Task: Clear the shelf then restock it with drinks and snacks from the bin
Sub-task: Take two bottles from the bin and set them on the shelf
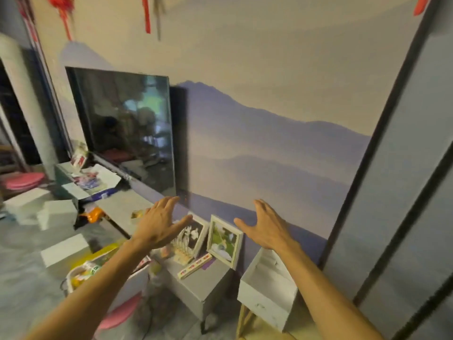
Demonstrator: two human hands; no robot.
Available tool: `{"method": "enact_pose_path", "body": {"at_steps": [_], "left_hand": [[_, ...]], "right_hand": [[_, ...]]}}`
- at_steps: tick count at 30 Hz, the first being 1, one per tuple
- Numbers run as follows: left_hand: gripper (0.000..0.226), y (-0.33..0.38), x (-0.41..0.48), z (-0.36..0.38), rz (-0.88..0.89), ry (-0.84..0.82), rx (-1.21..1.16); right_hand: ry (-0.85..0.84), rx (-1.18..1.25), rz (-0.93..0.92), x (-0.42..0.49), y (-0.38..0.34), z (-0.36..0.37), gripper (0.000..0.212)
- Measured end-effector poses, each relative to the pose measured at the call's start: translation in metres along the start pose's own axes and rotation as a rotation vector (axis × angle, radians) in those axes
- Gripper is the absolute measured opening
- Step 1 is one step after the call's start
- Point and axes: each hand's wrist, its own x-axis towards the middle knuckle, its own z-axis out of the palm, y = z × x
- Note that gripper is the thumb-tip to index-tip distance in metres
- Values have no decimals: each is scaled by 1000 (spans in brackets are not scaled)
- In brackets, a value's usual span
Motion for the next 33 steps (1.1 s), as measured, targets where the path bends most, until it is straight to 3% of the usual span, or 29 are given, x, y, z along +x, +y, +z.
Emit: {"method": "enact_pose_path", "body": {"at_steps": [10,17,27,31,33], "left_hand": [[98,-220,-22,-38,-331,1,29],[88,-326,-10,-24,-455,-43,22],[95,-434,44,59,-622,-98,-28],[106,-465,79,124,-801,-33,-168],[100,-474,96,161,-910,29,-239]], "right_hand": [[-176,5,-216,106,-190,132,102],[-296,3,-276,168,-266,217,105],[-504,-91,-451,312,-311,346,105],[-588,-175,-569,391,-327,412,104],[-630,-220,-637,431,-337,449,99]]}}
